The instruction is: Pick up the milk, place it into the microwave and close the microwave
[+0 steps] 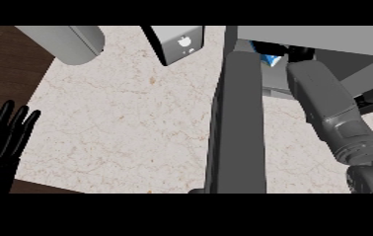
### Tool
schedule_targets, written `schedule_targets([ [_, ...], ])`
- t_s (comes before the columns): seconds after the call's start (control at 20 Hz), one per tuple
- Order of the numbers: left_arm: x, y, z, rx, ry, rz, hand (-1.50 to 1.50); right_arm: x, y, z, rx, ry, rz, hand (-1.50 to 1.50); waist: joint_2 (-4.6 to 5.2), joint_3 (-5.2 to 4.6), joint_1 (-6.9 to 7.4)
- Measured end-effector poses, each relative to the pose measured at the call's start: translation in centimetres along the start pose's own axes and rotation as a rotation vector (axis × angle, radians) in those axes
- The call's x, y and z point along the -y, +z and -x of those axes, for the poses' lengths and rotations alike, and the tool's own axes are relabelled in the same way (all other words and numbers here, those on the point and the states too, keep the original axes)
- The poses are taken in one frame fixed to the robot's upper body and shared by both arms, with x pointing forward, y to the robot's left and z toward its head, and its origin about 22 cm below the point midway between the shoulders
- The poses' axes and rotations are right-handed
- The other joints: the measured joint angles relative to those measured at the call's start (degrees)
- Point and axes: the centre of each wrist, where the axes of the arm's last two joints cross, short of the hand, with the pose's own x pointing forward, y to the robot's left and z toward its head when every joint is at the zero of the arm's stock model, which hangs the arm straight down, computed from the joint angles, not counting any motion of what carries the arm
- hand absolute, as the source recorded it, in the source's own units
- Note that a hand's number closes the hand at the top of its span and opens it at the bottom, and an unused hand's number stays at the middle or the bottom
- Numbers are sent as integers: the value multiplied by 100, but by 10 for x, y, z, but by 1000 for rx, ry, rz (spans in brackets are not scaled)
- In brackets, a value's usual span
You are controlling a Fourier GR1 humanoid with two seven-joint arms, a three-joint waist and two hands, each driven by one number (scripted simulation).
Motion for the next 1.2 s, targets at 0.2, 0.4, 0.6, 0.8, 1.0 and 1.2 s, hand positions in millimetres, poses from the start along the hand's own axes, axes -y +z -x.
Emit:
schedule_targets([
  [0.2,4,-4,1,-6,-11,19,-150,1,-1,0,10,78,24,-150,32,4,71],
  [0.4,9,-9,2,-11,-14,38,-150,1,1,3,-17,135,20,-150,61,4,126],
  [0.6,14,-12,4,-12,-9,51,-150,-9,3,-4,-62,38,-36,-150,57,21,147],
  [0.8,18,-14,5,-15,-13,61,-150,-17,7,-9,-87,-48,-86,-150,46,25,138],
  [1.0,23,-18,7,-16,-16,68,-150,-20,9,-11,-101,-98,-112,-150,31,22,89],
  [1.2,28,-22,7,-16,-20,74,-150,-18,14,-2,-120,-113,-129,-150,12,20,23],
])
